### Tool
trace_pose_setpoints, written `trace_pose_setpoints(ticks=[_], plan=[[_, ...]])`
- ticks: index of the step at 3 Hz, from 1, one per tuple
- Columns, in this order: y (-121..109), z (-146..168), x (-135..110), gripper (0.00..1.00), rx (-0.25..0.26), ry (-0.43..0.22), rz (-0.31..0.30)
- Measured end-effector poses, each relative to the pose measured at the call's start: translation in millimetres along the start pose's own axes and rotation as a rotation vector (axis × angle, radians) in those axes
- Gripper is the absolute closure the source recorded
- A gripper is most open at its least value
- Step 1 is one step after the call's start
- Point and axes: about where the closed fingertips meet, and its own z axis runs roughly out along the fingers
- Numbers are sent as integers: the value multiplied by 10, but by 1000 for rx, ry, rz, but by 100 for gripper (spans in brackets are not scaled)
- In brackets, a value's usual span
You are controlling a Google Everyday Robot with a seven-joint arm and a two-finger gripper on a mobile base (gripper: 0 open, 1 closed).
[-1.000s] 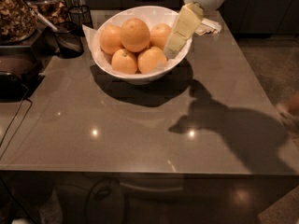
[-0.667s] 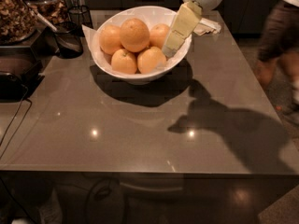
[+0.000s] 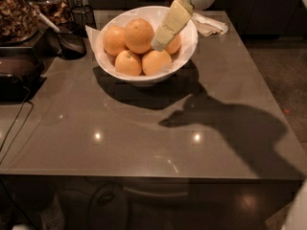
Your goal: Pick orange from white bowl
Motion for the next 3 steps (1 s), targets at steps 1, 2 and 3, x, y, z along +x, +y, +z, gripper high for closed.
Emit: trace_pose_setpoints(ticks=[1, 2, 3], plan=[[-75, 191, -250, 0, -39, 0, 33], [-97, 189, -301, 0, -33, -12, 30], [-132, 249, -337, 0, -17, -26, 46]])
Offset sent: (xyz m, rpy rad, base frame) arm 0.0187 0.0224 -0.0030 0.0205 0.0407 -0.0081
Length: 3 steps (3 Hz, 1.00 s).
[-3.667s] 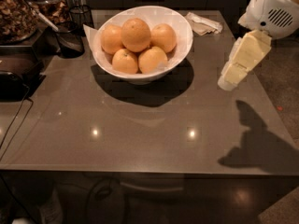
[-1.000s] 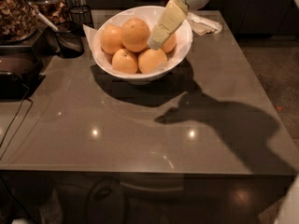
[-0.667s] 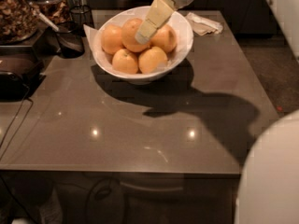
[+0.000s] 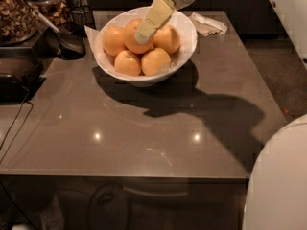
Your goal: Pick orange from white bowl
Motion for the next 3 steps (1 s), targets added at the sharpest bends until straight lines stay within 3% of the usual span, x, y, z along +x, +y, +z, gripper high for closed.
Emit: trace_pose_setpoints(ticks=[2, 3], plan=[[-33, 194, -261, 0, 29, -6, -33], [-28, 271, -350, 6, 26, -4, -53]])
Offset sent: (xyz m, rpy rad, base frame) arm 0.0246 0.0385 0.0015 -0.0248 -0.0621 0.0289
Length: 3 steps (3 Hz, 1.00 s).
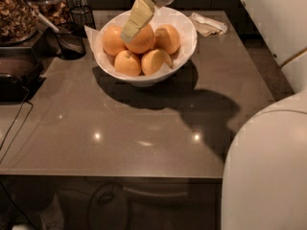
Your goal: Pick orange from white bowl
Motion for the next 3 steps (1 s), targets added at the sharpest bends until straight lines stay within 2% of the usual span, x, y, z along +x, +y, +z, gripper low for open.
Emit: trace_pose_setpoints(ticks=[1, 3], plan=[[-27, 82, -36, 14, -4, 6, -7], [-122, 306, -33, 17, -7, 41, -8]])
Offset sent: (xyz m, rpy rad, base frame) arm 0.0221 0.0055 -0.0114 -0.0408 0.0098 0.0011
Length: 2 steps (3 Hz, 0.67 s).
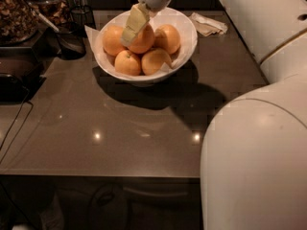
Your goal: Pick orange from white bowl
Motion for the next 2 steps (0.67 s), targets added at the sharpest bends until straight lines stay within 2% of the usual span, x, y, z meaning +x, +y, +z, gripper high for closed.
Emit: trace_pose_setpoints(ticks=[2], plan=[[-22, 246, 83, 17, -22, 37, 11]])
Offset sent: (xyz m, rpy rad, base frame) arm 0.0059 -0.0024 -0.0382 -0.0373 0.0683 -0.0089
